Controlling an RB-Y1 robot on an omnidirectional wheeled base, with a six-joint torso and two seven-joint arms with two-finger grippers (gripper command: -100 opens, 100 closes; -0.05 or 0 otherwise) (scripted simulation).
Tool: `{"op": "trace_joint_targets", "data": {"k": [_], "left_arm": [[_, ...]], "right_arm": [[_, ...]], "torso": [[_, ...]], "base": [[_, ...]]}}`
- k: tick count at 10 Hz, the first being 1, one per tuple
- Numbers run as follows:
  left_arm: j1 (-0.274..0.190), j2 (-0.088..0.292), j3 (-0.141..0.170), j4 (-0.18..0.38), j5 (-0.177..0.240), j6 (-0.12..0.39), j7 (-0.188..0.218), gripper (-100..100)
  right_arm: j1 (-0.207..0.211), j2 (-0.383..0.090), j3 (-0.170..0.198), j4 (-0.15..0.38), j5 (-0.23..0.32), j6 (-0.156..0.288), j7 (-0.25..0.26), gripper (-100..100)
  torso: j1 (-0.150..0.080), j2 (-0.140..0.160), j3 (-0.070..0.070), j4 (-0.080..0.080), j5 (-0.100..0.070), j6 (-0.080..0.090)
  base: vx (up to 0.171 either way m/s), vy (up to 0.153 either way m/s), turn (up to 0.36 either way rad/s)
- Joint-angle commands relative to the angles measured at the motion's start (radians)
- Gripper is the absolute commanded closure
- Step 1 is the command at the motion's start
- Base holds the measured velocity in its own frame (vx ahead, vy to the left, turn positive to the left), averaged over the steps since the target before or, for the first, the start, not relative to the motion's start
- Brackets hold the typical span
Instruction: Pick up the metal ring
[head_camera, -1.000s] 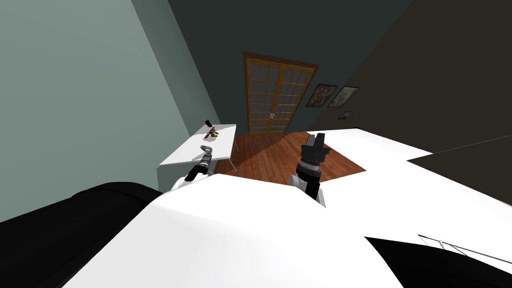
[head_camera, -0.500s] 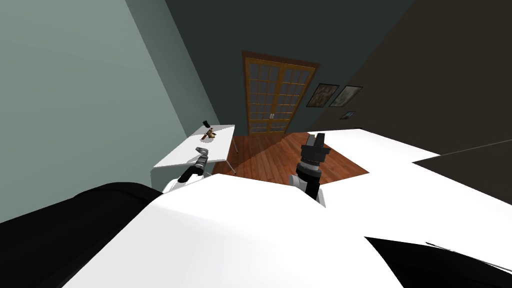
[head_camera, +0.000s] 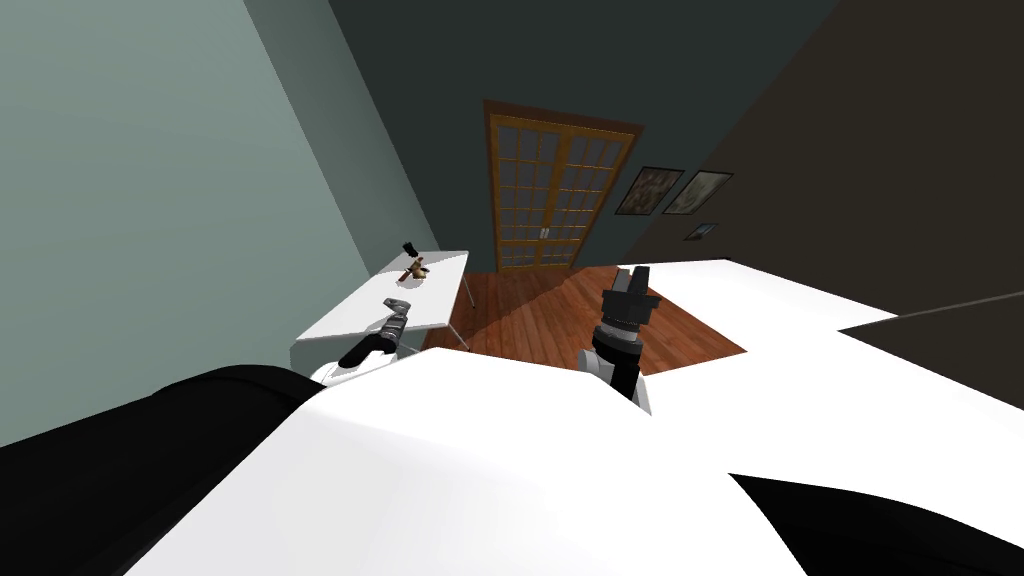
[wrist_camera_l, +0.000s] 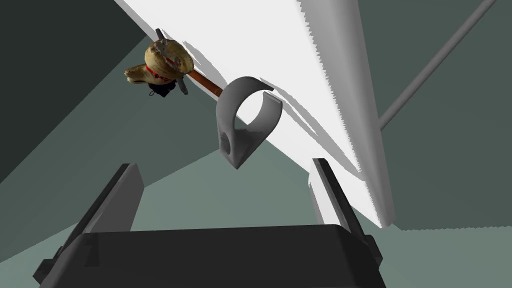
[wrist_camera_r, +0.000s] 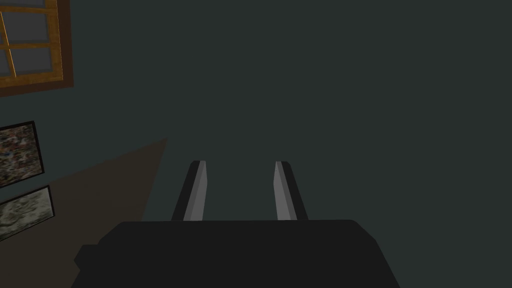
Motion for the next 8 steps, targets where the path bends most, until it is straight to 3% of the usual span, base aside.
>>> {"op": "trace_joint_targets", "data": {"k": [1,8], "left_arm": [[0.004,-0.001,0.006,-0.008,0.002,0.033,-0.007,-100],[0.060,0.035,0.064,-0.073,0.062,0.214,-0.040,-100]], "right_arm": [[0.000,0.000,0.000,0.000,0.000,0.000,0.000,0],[0.000,0.000,0.000,0.000,0.000,0.000,0.000,0]], "torso": [[0.000,0.000,0.000,0.000,0.000,0.000],[0.002,0.000,0.000,0.000,0.001,0.000]], "base": [[0.081,-0.012,0.017],[0.100,-0.011,0.027]]}}
